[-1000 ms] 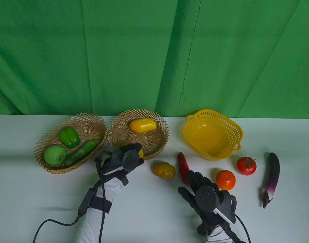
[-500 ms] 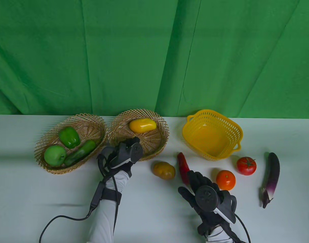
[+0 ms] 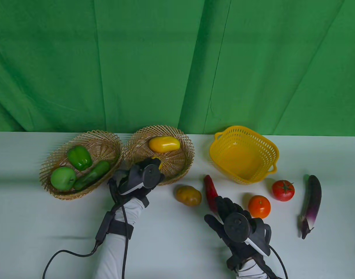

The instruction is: Place 10 objects into 3 containers, with green background

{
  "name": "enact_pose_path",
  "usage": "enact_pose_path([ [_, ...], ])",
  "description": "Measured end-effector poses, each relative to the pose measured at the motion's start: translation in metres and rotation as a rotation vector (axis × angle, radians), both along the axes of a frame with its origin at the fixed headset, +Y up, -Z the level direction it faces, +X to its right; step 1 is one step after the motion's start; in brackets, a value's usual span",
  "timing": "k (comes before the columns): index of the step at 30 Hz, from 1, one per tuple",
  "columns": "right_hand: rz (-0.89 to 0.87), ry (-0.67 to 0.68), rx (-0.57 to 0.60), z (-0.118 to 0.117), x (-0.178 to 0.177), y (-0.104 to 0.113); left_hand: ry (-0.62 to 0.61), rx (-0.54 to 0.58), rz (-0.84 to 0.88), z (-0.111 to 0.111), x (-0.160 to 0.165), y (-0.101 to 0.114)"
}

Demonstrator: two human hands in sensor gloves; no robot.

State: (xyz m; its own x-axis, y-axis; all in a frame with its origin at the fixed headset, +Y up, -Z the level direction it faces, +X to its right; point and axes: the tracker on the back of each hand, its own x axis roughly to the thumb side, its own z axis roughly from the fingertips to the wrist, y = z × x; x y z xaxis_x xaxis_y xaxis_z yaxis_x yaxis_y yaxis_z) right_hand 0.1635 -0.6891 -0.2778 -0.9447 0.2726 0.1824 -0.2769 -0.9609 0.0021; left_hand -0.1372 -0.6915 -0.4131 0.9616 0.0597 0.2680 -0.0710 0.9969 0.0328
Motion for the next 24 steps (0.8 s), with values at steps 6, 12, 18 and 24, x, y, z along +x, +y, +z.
enact_pose_path([
  [6, 0.001, 0.006, -0.004, 0.0, -0.001, 0.0, -0.027, 0.011, 0.016, 0.023, -0.016, 0.017],
  [12, 0.007, 0.01, -0.009, 0.0, -0.003, -0.001, -0.07, 0.067, 0.025, 0.052, -0.032, 0.028],
  [18, 0.008, 0.014, -0.011, 0.0, -0.004, -0.001, -0.098, 0.128, 0.011, 0.081, -0.047, 0.024],
  [24, 0.009, 0.017, -0.01, 0.001, -0.006, -0.002, -0.091, 0.165, -0.019, 0.1, -0.061, 0.015],
])
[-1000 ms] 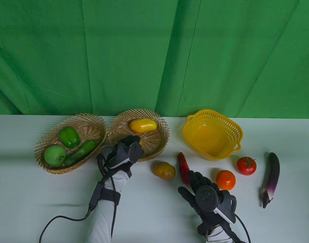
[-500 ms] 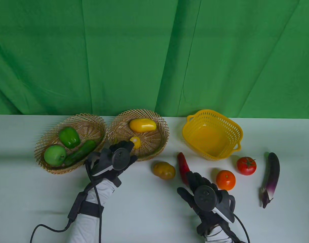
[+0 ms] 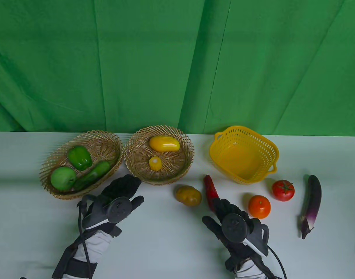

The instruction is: Place 10 objects into 3 containers, with green background

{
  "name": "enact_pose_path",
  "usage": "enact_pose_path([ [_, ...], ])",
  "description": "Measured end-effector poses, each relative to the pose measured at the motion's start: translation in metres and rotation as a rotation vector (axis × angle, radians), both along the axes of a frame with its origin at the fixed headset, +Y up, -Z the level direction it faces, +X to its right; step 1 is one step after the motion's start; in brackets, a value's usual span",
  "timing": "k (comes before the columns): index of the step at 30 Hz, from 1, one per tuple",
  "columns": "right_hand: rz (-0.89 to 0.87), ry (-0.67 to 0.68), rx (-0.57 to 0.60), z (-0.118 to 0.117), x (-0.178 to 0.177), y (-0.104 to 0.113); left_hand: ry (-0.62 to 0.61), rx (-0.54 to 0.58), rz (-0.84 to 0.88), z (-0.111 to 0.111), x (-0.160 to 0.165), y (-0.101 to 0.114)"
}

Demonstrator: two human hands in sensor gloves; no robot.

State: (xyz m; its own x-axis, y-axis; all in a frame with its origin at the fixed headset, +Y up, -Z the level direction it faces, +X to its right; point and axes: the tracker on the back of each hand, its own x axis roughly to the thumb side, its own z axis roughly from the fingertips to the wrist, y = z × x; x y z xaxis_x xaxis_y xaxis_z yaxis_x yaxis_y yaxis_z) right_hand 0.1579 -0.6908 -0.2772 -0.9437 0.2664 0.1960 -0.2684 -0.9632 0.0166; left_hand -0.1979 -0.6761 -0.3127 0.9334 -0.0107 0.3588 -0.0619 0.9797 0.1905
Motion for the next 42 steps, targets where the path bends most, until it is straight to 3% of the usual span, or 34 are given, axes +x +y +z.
enact_pose_path([
  [10, 0.002, 0.005, 0.007, 0.001, -0.002, 0.0, 0.042, 0.015, -0.024, 0.03, -0.029, -0.006],
  [19, 0.019, 0.004, -0.003, 0.002, -0.004, -0.003, 0.094, 0.0, 0.101, 0.052, -0.06, -0.022],
  [31, 0.013, -0.008, -0.006, 0.001, -0.002, -0.002, 0.1, -0.023, 0.134, 0.055, -0.068, -0.029],
  [42, -0.003, -0.033, -0.023, -0.011, -0.002, -0.003, 0.089, 0.006, 0.166, 0.058, -0.075, -0.021],
])
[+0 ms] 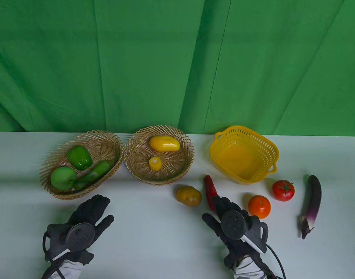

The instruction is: Place 10 objects into 3 containers, with green background

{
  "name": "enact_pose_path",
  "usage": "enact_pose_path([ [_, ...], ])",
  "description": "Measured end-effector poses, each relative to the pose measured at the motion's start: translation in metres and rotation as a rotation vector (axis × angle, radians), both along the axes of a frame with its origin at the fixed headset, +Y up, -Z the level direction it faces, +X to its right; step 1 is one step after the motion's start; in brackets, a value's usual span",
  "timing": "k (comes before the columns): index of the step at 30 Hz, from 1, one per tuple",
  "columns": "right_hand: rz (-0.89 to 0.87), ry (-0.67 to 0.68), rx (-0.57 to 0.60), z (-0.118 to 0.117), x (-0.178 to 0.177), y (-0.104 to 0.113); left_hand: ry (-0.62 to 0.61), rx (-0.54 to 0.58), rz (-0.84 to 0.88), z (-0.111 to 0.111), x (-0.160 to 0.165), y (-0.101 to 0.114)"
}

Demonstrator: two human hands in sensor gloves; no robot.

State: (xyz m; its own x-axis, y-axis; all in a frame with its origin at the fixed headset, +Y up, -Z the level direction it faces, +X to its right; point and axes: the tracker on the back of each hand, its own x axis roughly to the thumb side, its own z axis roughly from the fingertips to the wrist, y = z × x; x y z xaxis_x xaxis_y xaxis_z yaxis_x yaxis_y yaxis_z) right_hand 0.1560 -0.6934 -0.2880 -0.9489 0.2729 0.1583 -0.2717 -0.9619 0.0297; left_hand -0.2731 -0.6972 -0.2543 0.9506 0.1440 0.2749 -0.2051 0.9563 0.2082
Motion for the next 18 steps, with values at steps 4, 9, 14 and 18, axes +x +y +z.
enact_pose_path([
  [4, 0.003, 0.005, -0.028, -0.008, -0.007, -0.001, -0.01, 0.01, 0.009, 0.002, -0.001, 0.002],
  [9, 0.046, 0.021, -0.061, -0.022, -0.028, 0.002, -0.028, 0.03, 0.01, 0.004, 0.001, 0.006],
  [14, 0.027, 0.031, -0.134, -0.045, -0.047, 0.001, -0.042, 0.037, 0.023, 0.006, 0.002, 0.008],
  [18, 0.028, 0.024, -0.203, -0.061, -0.06, -0.003, -0.043, 0.045, 0.025, 0.006, 0.001, 0.009],
])
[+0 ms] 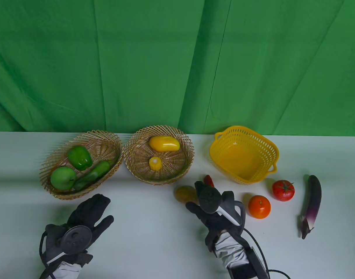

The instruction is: Place 10 objects into 3 containers, with green background

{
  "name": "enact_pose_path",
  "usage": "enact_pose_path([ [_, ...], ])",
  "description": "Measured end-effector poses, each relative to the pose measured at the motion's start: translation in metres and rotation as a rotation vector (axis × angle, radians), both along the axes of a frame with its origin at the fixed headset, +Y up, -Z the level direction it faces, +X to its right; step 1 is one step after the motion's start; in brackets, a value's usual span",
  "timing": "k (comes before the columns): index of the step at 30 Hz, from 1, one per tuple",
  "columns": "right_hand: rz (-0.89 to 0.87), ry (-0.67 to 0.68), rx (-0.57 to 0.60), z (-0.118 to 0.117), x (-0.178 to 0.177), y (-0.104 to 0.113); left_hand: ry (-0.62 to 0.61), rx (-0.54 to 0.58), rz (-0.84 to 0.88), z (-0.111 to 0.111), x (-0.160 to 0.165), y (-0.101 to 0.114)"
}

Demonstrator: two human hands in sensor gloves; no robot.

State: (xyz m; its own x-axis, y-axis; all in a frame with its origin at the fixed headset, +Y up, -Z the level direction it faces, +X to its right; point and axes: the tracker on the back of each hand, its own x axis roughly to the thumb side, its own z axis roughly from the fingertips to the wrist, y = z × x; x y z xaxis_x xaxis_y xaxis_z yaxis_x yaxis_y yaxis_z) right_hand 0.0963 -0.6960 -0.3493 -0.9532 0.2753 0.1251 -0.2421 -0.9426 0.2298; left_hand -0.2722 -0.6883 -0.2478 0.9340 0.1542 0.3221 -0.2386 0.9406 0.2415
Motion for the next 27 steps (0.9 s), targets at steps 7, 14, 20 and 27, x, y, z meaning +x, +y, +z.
enact_pose_path([
  [7, 0.103, -0.015, -0.03, -0.022, -0.024, -0.01, 0.002, -0.001, -0.009, 0.0, 0.0, 0.0],
  [14, 0.231, -0.013, -0.054, -0.036, -0.044, -0.023, 0.01, -0.003, -0.015, 0.0, -0.001, 0.0],
  [20, 0.269, -0.031, -0.069, -0.045, -0.051, -0.035, 0.011, -0.006, -0.014, -0.001, -0.001, 0.0],
  [27, 0.343, -0.027, -0.076, -0.052, -0.056, -0.047, 0.01, -0.012, -0.017, -0.001, -0.001, 0.0],
])
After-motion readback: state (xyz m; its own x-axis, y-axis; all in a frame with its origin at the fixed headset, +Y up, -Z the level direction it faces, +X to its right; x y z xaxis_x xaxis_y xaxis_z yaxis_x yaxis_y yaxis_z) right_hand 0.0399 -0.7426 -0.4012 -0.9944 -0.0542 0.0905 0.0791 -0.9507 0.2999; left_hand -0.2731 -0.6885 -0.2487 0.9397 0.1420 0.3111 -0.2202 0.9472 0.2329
